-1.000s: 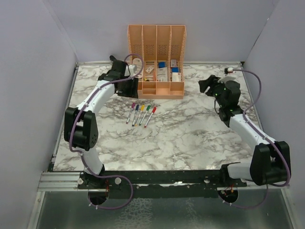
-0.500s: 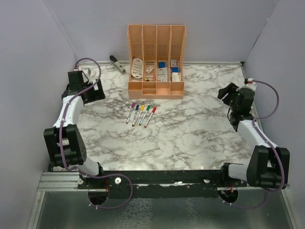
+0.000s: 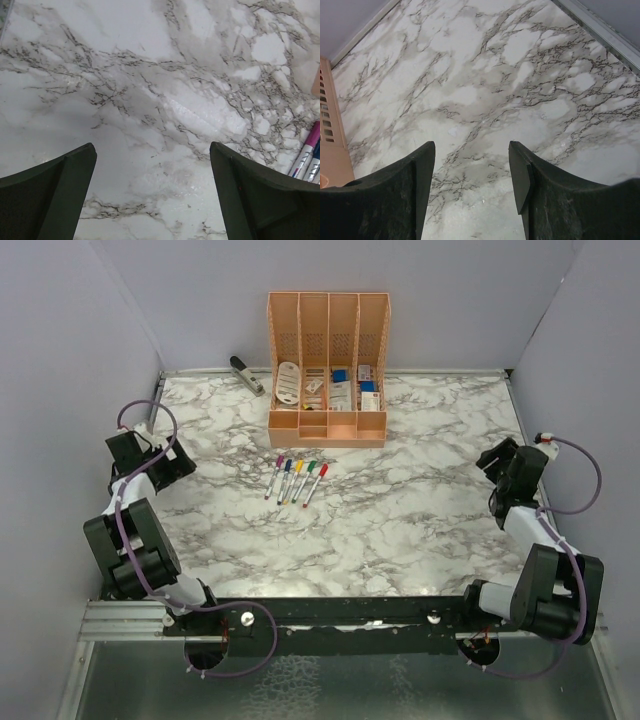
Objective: Insert the pens into the pen caps
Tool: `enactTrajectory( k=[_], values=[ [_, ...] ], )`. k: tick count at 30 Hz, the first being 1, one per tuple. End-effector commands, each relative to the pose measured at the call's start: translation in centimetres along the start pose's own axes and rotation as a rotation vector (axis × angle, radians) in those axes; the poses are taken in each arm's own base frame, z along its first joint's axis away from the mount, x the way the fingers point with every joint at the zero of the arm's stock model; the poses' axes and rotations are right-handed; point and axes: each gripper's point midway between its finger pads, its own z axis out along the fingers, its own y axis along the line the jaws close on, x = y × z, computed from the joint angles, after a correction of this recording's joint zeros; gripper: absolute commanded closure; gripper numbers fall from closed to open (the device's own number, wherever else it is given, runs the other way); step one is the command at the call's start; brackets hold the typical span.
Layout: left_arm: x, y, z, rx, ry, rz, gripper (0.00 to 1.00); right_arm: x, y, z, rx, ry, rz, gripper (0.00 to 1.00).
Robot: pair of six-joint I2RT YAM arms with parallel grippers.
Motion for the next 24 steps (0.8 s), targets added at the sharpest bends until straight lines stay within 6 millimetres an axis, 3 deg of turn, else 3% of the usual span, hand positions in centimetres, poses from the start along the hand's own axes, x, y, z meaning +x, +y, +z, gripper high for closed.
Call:
enactTrajectory(
  k=[1, 10, 24],
  values=[
    [-4.5, -3.2, -1.4, 0.13, -0.168, 0.091, 0.01, -1.6, 0.1, -0.2, -0.003, -0.063, -0.029, 0.39],
    [-4.3, -3.5, -1.3, 0.145, -0.17, 0.098, 0.01, -0.2, 0.1, 0.2, -0.019, -0.023, -0.048, 0.39],
    [-3.6, -5.5, -1.5, 0.183, -0.17, 0.189, 0.01, -0.3, 0.6, 0.3, -0.043, -0.019, -0.046, 0.39]
  ],
)
